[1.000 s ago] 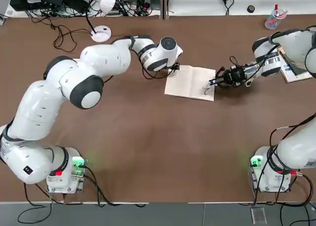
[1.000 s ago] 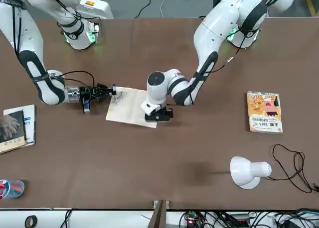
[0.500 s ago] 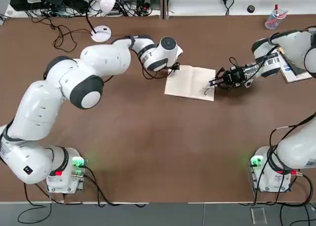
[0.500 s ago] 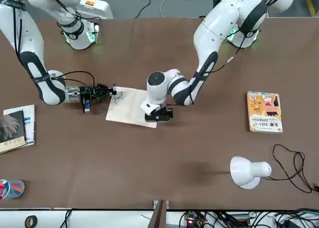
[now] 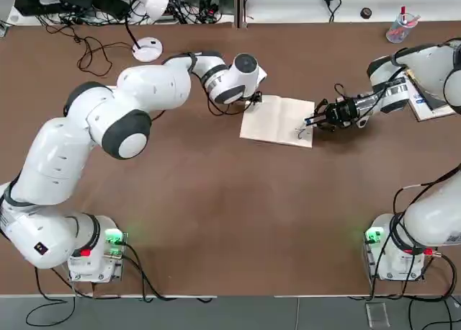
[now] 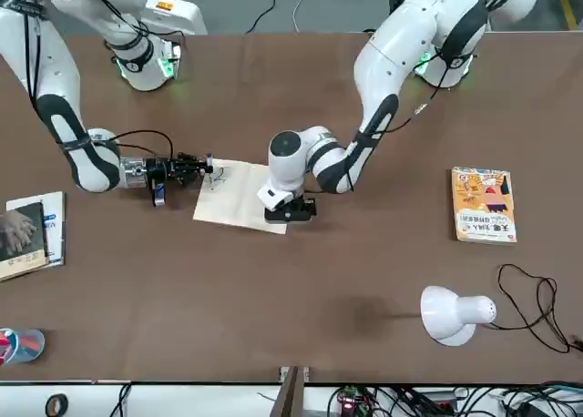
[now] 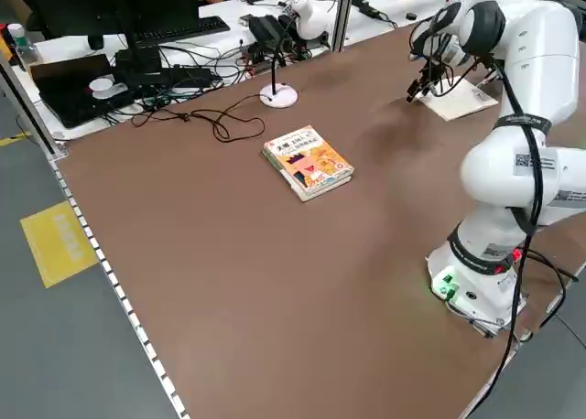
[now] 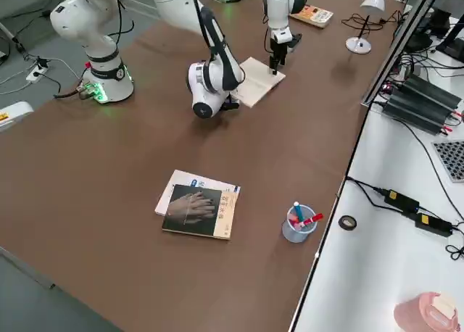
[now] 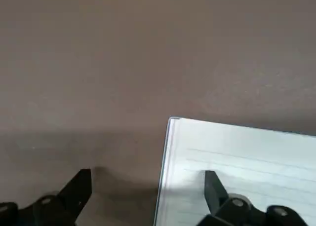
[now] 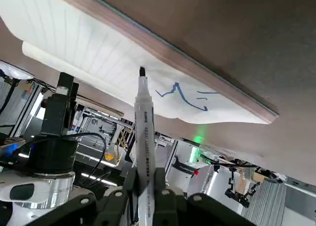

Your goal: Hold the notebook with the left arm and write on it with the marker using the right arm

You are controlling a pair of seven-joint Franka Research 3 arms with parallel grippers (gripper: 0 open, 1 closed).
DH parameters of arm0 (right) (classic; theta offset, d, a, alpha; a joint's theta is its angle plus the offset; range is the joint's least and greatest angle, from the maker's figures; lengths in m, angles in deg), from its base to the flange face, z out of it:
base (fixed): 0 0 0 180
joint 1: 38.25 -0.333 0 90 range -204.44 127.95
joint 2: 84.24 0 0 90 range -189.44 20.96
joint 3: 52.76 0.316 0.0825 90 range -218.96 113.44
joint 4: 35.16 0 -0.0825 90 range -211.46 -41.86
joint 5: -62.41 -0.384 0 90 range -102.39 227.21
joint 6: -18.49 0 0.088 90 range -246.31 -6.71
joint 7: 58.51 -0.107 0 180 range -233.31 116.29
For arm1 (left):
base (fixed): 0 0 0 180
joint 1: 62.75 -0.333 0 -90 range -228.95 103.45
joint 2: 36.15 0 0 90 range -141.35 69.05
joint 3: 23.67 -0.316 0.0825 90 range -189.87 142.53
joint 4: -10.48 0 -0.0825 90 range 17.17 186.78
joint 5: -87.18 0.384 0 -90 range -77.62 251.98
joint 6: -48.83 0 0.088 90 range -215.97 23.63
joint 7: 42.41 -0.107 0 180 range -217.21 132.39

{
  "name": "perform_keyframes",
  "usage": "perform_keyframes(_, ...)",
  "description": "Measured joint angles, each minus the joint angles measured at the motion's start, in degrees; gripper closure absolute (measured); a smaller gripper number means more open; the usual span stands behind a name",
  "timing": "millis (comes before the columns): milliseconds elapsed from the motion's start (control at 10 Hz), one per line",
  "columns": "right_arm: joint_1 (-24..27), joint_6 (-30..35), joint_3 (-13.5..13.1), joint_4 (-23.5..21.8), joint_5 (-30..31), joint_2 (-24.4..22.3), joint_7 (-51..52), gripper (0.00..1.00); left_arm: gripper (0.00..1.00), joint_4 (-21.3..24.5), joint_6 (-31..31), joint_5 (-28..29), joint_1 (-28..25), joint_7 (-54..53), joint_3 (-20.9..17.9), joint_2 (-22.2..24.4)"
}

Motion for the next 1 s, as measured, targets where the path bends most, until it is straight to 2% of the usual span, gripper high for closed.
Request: perform_keyframes(1000, -0.7, 0.1, 0.0, -0.3, 0.0, 0.1, 1.0, 0.83, 0.0, 0.0, 0.0, 0.0, 0.0, 0.0, 0.0, 0.0)
